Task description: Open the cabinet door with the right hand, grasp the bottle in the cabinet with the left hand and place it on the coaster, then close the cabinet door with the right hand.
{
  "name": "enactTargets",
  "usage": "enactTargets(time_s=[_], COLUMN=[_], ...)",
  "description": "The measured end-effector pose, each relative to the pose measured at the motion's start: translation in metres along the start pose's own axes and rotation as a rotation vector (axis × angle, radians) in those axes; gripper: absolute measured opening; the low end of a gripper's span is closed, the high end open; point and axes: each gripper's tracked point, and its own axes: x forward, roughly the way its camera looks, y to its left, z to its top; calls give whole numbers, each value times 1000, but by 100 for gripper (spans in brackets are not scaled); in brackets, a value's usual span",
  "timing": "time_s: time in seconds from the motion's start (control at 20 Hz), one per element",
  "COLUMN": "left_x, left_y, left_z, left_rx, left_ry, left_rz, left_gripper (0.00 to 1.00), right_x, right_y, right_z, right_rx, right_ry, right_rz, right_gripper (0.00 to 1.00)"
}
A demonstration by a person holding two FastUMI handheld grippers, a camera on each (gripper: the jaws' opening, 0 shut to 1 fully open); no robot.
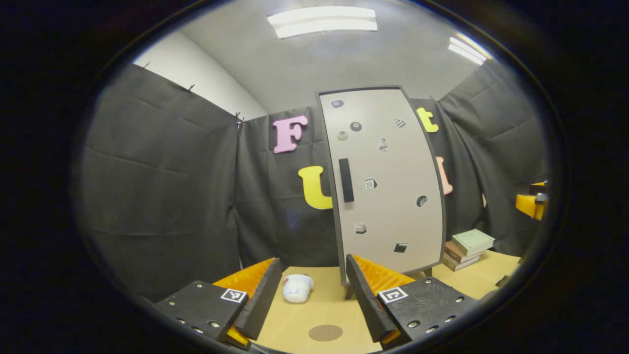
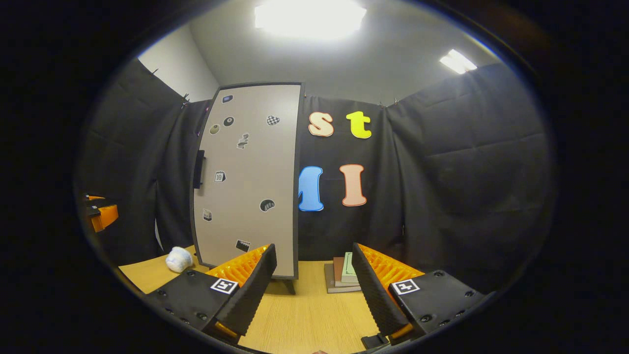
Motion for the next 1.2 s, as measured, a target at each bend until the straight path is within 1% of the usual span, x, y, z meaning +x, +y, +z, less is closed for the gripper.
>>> enactTargets(time_s=[0.15, 0.2, 0.25, 0.5, 0.55, 0.6, 0.65, 0.7, 0.85, 0.95, 1.0, 1.05, 1.1, 1.15, 1.2], left_x=[-2, -3, -3, -7, -10, -13, -18, -21, -19, -15, -11, -7, -3, 1, 6], left_y=[-1, -1, -2, -5, -4, -2, -2, -2, 2, 6, 8, 12, 17, 24, 33], left_z=[4, 6, 6, 6, 5, 6, 4, 3, 3, -2, -3, -5, -8, -11, -13], left_rx=[5, 8, 11, 37, 41, 42, 41, 39, 49, 49, 44, 38, 30, 24, 18], left_ry=[0, -1, -1, 19, 23, 28, 35, 40, 42, 49, 50, 48, 52, 55, 54], left_rz=[29, 43, 60, 160, 180, 194, 205, 211, 221, 218, 213, 208, 204, 205, 208], left_gripper=[82, 80, 82, 82, 81, 79, 81, 79, 79, 80, 82, 80, 82, 82, 80], right_x=[10, 14, 17, 41, 46, 51, 57, 63, 78, 90, 96, 101, 106, 111, 116], right_y=[-4, -4, -2, 15, 20, 24, 27, 30, 42, 55, 62, 71, 79, 88, 98], right_z=[0, 1, 4, 12, 14, 14, 15, 15, 27, 36, 40, 47, 54, 61, 68], right_rx=[11, 16, 22, 47, 57, 64, 70, 77, 111, 122, 124, 123, 120, 115, 111], right_ry=[4, -2, -8, -27, -28, -25, -18, -10, -19, -31, -35, -43, -53, -64, -76], right_rz=[25, 38, 60, 188, 215, 237, 249, 259, 284, 291, 297, 302, 304, 306, 312], right_gripper=[97, 98, 98, 98, 98, 97, 97, 97, 97, 97, 97, 98, 99, 99, 99])
